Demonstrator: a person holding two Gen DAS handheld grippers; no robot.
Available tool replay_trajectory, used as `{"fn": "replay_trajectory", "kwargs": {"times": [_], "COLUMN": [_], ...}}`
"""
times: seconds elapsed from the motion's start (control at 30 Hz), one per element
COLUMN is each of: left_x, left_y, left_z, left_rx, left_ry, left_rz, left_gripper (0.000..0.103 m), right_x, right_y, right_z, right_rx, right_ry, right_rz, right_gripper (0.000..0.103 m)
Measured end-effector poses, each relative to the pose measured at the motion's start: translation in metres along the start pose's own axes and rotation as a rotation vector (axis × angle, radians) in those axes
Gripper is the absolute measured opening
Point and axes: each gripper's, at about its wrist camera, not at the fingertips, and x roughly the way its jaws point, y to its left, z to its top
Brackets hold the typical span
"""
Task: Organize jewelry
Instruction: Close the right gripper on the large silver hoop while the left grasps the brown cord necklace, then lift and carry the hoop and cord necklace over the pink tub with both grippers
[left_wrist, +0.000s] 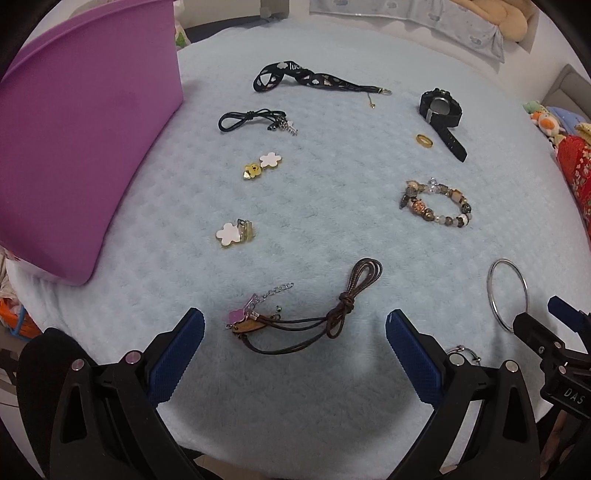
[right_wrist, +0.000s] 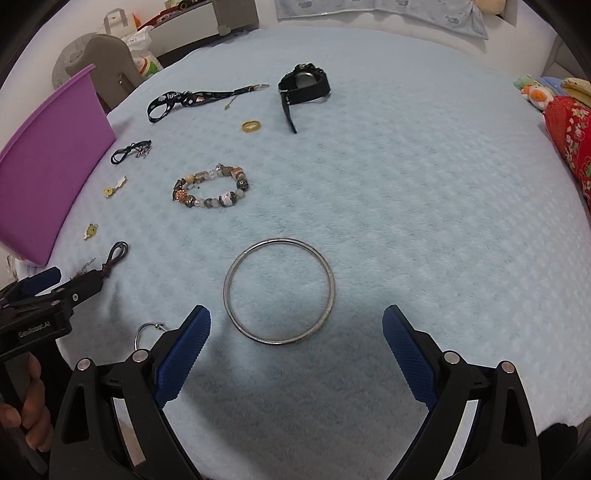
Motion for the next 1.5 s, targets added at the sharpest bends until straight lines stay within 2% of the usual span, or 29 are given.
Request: {"fn": "replay_trajectory", "kwargs": {"times": [0.3,0.47,0.6,0.73,0.9,0.97,1.0,1.07,1.1,1.2,1.23,1.27,1.3,1.5], "left_x": [0.019,0.027,0.032,0.032,0.029,0.027,0.026,0.021,0.020,0.016,0.015,0.013,0.012,0.004], "left_y": [-0.002,-0.007,-0.007,-0.007,-0.007,-0.007,-0.007,-0.008,-0.009,-0.009,-0.008,-0.007,-0.006,-0.001], "left_z": [0.003,0.004,0.003,-0.002,-0.002,-0.001,-0.002,-0.002,-0.002,-0.002,-0.002,-0.002,-0.001,0.000], "left_rx": [0.013,0.036,0.030,0.018,0.022,0.025,0.028,0.037,0.040,0.050,0.049,0.049,0.049,0.026], "left_ry": [0.017,0.008,-0.011,-0.061,-0.059,-0.057,-0.058,-0.063,-0.065,-0.068,-0.067,-0.067,-0.066,-0.061], "left_rz": [0.008,0.021,0.017,0.016,0.016,0.010,0.007,0.002,-0.003,0.004,-0.009,-0.005,-0.001,-0.033], "left_gripper": [0.097,0.097,0.098,0.098,0.097,0.093,0.086,0.067,0.063,0.041,0.027,0.018,0.014,0.012], "right_x": [0.023,0.030,0.035,0.034,0.033,0.031,0.031,0.028,0.025,0.024,0.024,0.024,0.022,0.014], "right_y": [0.007,0.008,0.011,0.012,0.014,0.015,0.015,0.017,0.020,0.026,0.022,0.021,0.018,0.011], "right_z": [0.000,0.002,0.002,-0.004,-0.005,-0.005,-0.004,-0.005,-0.005,-0.005,-0.005,-0.004,-0.003,0.001], "right_rx": [-0.048,-0.047,-0.050,-0.056,-0.050,-0.054,-0.060,-0.074,-0.097,-0.121,-0.105,-0.095,-0.080,-0.030], "right_ry": [0.058,0.060,0.044,-0.018,-0.028,-0.025,-0.025,-0.028,-0.033,-0.034,-0.034,-0.033,-0.034,-0.053], "right_rz": [-0.051,-0.065,-0.084,-0.085,-0.099,-0.091,-0.090,-0.075,-0.062,-0.070,-0.053,-0.044,-0.029,0.018], "right_gripper": [0.090,0.092,0.094,0.094,0.094,0.092,0.091,0.076,0.070,0.070,0.070,0.070,0.070,0.070]}}
